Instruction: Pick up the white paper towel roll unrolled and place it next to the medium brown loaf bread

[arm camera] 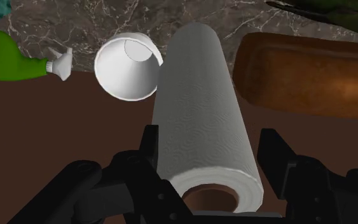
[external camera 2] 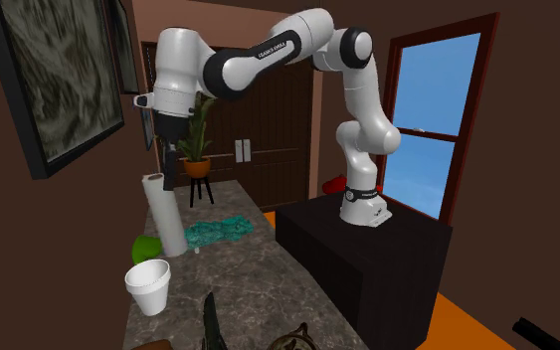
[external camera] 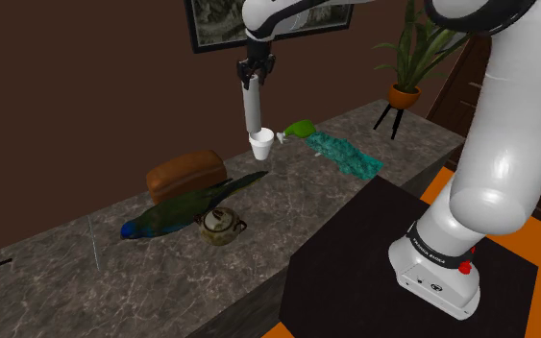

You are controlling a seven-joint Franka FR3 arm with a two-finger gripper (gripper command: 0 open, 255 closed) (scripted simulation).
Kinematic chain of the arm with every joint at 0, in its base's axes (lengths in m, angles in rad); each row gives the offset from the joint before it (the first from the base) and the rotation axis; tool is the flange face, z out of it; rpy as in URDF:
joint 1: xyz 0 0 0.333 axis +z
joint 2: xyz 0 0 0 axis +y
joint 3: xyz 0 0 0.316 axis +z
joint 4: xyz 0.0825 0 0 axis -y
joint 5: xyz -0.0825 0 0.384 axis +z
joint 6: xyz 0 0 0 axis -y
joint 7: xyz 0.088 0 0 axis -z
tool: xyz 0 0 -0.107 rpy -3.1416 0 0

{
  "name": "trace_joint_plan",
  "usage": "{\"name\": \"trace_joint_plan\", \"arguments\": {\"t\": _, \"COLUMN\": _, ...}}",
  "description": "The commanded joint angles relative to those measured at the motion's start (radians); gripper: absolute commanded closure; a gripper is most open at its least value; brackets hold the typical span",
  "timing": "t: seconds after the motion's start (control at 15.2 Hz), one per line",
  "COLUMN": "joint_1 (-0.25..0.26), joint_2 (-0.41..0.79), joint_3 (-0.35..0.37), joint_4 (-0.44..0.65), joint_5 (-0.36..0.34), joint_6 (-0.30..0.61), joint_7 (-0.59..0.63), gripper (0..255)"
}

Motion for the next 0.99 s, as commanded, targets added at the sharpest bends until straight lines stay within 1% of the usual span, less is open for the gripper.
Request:
{"name": "trace_joint_plan", "arguments": {"t": 0.0, "joint_1": 0.006, "joint_2": 0.087, "joint_3": 0.004, "joint_4": 0.113, "joint_5": 0.0, "joint_6": -0.026, "joint_7": 0.012, "gripper": 255}}
{"name": "trace_joint_plan", "arguments": {"t": 0.2, "joint_1": 0.015, "joint_2": 0.224, "joint_3": 0.009, "joint_4": 0.311, "joint_5": 0.0, "joint_6": -0.087, "joint_7": 0.028, "gripper": 255}}
{"name": "trace_joint_plan", "arguments": {"t": 0.4, "joint_1": 0.023, "joint_2": 0.387, "joint_3": 0.013, "joint_4": 0.564, "joint_5": 0.001, "joint_6": -0.177, "joint_7": 0.043, "gripper": 255}}
{"name": "trace_joint_plan", "arguments": {"t": 0.46, "joint_1": 0.024, "joint_2": 0.455, "joint_3": 0.014, "joint_4": 0.674, "joint_5": 0.001, "joint_6": -0.219, "joint_7": 0.047, "gripper": 255}}
{"name": "trace_joint_plan", "arguments": {"t": 0.53, "joint_1": 0.026, "joint_2": 0.537, "joint_3": 0.015, "joint_4": 0.811, "joint_5": 0.001, "joint_6": -0.274, "joint_7": 0.051, "gripper": 255}}
{"name": "trace_joint_plan", "arguments": {"t": 0.59, "joint_1": 0.026, "joint_2": 0.635, "joint_3": 0.016, "joint_4": 0.98, "joint_5": 0.002, "joint_6": -0.345, "joint_7": 0.055, "gripper": 255}}
{"name": "trace_joint_plan", "arguments": {"t": 0.92, "joint_1": 0.022, "joint_2": 0.613, "joint_3": 0.027, "joint_4": 0.873, "joint_5": -0.008, "joint_6": -0.26, "joint_7": 0.059, "gripper": 255}}
